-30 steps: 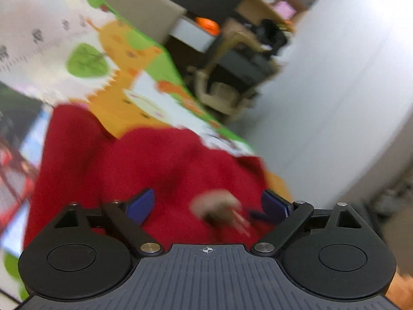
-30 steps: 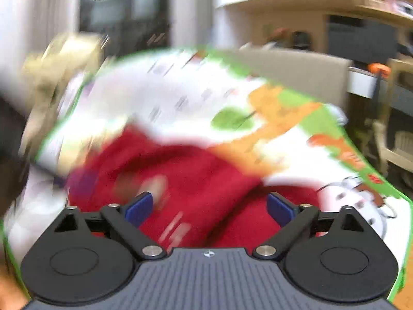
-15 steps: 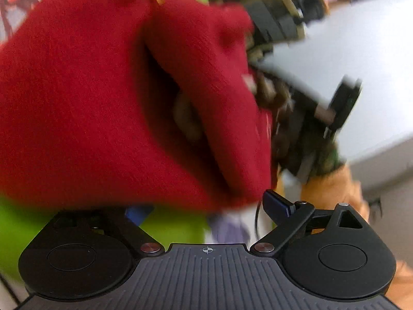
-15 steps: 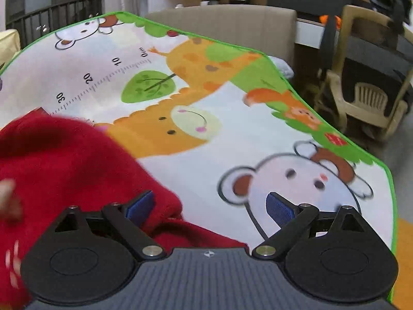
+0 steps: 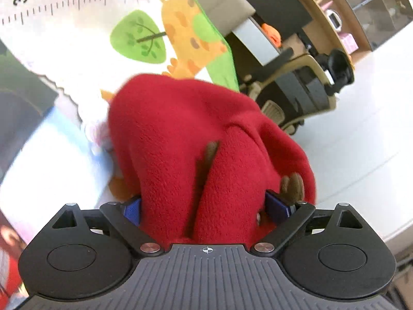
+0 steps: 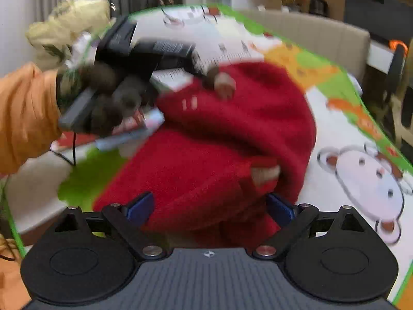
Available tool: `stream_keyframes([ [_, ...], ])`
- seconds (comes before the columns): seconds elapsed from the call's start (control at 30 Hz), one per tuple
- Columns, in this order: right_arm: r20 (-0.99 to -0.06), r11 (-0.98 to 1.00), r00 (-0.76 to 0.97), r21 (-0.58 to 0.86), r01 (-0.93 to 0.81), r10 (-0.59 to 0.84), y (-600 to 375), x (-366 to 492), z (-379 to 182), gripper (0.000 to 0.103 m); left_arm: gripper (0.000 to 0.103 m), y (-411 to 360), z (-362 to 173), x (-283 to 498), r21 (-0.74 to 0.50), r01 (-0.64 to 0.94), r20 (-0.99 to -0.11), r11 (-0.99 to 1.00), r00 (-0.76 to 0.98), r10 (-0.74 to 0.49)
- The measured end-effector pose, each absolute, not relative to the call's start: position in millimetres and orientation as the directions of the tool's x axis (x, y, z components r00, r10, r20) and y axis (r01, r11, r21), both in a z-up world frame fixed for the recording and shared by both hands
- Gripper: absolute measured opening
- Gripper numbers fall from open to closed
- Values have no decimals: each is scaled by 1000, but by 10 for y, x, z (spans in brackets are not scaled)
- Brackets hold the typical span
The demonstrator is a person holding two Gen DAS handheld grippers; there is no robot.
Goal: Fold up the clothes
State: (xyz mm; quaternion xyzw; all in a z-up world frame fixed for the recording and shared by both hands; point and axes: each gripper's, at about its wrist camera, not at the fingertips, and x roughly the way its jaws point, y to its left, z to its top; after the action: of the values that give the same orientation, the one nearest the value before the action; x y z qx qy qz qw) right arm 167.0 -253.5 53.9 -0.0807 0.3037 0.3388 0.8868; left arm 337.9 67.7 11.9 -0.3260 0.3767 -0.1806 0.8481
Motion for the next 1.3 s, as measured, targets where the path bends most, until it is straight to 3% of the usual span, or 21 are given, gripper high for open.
stream_keyframes([
  [0.13,-466,797,664,172,-580,584,-2902,1981,860,100,96,809,247,3105,-637,97,-533,764,661,-529],
  [0.2,-447,837,711,218,-502,543,-3028,2185,861,100,97,870,331,2934,-609,130,-526,783,673,-520],
  [0.43,-531,869,692,230,-439,490,-2982,2273,513,99,97,786,354,2701,-647,198,-481,736,643,-596],
  [0.5,-556,878,692,175,-445,461,-2948,2156,407,99,87,685,319,2698,-636,182,-503,750,640,-581],
  [0.53,-570,885,692,155,-439,443,-2944,2127,346,99,67,632,307,2693,-614,173,-520,770,645,-560],
  [0.63,-591,896,682,188,-403,431,-3029,2139,204,100,42,473,394,2536,-520,226,-505,824,696,-510],
  [0.7,-584,893,678,247,-377,447,-3121,2167,166,100,36,402,506,2370,-489,289,-458,823,717,-525],
  [0.77,-549,876,682,311,-370,483,-3207,2189,207,100,35,385,510,2266,-504,273,-478,819,702,-528],
  [0.83,-509,831,661,404,-381,551,-3284,2243,204,100,36,377,417,2194,-486,233,-540,842,678,-499],
  [0.9,-487,786,625,473,-397,609,-3324,2295,185,100,45,377,295,2106,-414,221,-589,883,674,-445],
  [1.0,-553,819,605,425,-386,572,-3212,2315,21,96,61,460,214,2030,-439,207,-601,874,655,-457],
  [1.07,-557,808,588,453,-376,586,-3170,2293,-95,89,92,522,180,2047,-545,201,-580,814,610,-539],
  [1.13,-528,771,573,524,-362,627,-3151,2259,-145,82,94,531,109,2069,-627,194,-559,754,562,-610],
  [1.3,-479,721,545,533,-442,688,-2810,2139,-64,81,94,403,30,2202,-633,190,-570,751,542,-618],
])
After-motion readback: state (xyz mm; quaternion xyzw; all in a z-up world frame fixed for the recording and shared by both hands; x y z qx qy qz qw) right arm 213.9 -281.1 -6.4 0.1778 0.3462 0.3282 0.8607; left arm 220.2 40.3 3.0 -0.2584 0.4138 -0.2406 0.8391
